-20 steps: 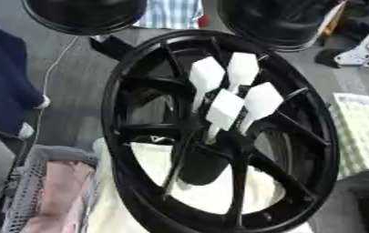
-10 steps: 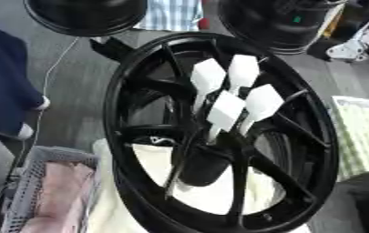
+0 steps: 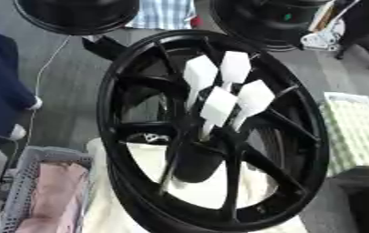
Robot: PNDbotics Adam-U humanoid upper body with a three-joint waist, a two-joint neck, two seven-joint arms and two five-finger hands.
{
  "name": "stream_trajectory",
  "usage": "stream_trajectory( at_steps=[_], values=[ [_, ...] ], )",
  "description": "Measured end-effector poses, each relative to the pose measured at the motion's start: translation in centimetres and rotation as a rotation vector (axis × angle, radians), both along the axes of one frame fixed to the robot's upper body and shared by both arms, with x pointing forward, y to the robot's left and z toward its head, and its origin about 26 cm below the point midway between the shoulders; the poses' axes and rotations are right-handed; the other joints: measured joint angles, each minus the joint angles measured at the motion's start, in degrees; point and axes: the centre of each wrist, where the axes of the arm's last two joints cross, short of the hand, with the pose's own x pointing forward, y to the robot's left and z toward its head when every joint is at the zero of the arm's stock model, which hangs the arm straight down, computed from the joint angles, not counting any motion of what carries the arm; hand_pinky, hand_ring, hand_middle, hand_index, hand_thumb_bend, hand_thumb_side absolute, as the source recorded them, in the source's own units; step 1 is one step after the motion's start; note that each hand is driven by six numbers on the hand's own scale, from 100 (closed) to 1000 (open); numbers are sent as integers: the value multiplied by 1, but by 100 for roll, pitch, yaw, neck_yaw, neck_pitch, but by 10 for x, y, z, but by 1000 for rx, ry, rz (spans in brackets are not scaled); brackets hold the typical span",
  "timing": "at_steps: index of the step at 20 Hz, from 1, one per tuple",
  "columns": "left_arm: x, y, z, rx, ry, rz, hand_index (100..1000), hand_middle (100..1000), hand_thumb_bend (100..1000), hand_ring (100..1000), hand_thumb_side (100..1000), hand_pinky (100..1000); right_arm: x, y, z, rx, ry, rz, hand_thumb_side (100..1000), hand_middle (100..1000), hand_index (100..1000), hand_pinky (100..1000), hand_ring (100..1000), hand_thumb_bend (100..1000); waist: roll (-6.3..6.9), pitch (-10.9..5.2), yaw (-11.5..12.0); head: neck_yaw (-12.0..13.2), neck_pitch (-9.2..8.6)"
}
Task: Pull the pin out of the wheel hub.
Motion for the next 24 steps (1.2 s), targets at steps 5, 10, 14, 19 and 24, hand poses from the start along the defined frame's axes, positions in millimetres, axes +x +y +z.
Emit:
stream_trajectory(
  at_steps=[5, 10, 14, 19, 24],
  values=[
    [0, 0, 0, -2, 1, -2, 766, 602, 136, 731, 741, 661, 1, 4, -1, 8, -1, 10, 171, 860, 920, 887, 949, 104, 29, -15, -2, -62, 63],
    [0, 0, 0, -1, 2, -4, 766, 602, 135, 732, 741, 661, 3, 8, -6, 10, 12, 10, 199, 858, 917, 884, 949, 107, 43, -16, 5, -84, 94],
    [0, 0, 0, -2, 2, -5, 766, 602, 136, 732, 740, 661, 6, 9, -14, 10, 42, 10, 226, 856, 915, 881, 948, 100, 48, -16, 28, -97, 94],
    [0, -1, 1, -3, 0, -6, 766, 602, 135, 732, 738, 661, 8, 10, -21, 11, 80, 22, 255, 854, 912, 878, 948, 100, 74, -38, 56, -110, 82],
    [1, -1, 2, -6, -2, -11, 766, 603, 135, 732, 737, 661, 11, 12, -28, 15, 121, 38, 282, 851, 912, 874, 947, 100, 77, -49, 69, -132, 62]
  ],
)
